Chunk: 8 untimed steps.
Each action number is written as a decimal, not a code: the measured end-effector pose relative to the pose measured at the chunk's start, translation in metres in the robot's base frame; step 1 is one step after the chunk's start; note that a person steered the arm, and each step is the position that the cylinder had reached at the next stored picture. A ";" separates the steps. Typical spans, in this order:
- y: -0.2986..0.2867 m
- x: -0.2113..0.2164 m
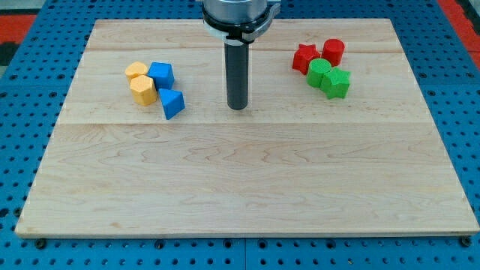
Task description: Separate green star from the green circle
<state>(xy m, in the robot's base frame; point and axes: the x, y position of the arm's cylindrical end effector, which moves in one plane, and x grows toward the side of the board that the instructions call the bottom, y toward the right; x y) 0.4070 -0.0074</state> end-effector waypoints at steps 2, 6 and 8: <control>-0.003 0.000; 0.089 -0.016; 0.112 -0.014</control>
<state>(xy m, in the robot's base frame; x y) 0.3931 0.1048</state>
